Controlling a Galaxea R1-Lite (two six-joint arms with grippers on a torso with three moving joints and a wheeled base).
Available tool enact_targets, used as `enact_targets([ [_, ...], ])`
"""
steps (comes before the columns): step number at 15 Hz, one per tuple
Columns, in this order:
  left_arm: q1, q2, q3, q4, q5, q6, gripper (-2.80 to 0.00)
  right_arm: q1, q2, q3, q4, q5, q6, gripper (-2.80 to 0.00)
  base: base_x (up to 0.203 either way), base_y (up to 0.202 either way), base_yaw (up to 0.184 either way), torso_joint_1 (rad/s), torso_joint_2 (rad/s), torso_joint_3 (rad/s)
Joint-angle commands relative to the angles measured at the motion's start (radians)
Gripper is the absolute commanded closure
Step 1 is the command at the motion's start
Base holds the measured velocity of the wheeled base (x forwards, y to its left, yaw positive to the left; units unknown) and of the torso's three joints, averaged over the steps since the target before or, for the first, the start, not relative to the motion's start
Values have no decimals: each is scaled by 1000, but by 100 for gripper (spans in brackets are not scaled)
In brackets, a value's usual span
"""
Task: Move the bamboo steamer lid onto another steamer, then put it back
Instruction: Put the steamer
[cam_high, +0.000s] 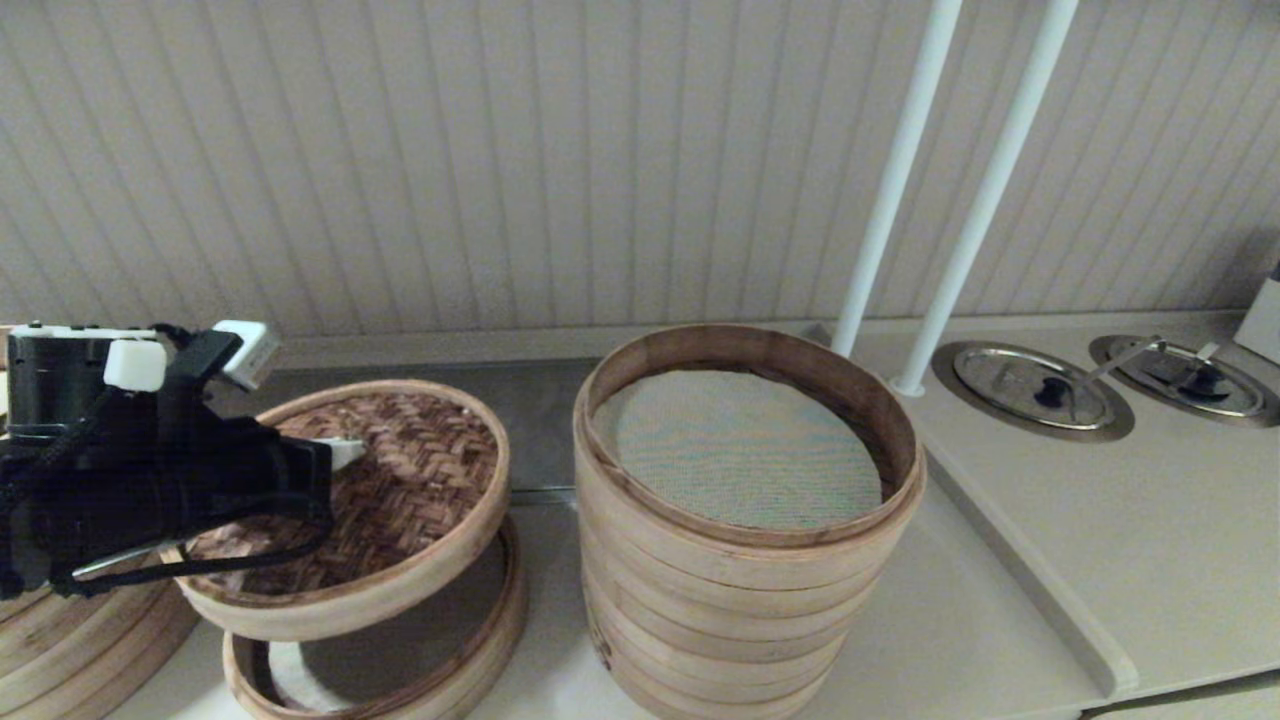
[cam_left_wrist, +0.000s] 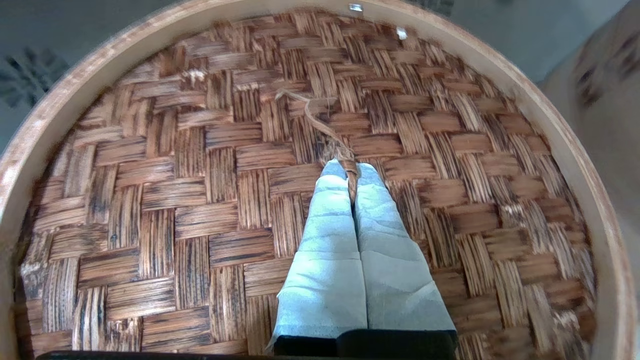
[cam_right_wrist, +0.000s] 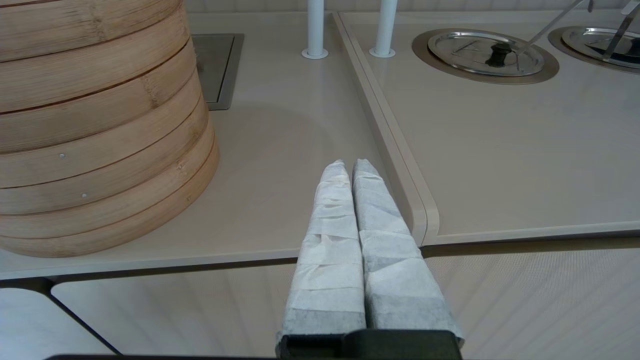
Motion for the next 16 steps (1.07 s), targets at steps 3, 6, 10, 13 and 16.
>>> enact_targets([
  [3,-1,-89,-148,144,-3,-17,0,1,0,3,0,1,0,0,0,0,0,0,0,0],
  [6,-1,-116,-223,219,-4,-46,0,1,0,3,0,0,0,0,0,0,0,0,0,0],
  [10,-31,-121,-312,289,-13,-81,0,1,0,3,0,0,0,0,0,0,0,0,0,0],
  [13,-91,-119,-419,370,-11,-91,0,1,0,3,0,0,0,0,0,0,0,0,0,0],
  [16,-176,-115,-507,441,-3,-110,0,1,0,3,0,0,0,0,0,0,0,0,0,0],
])
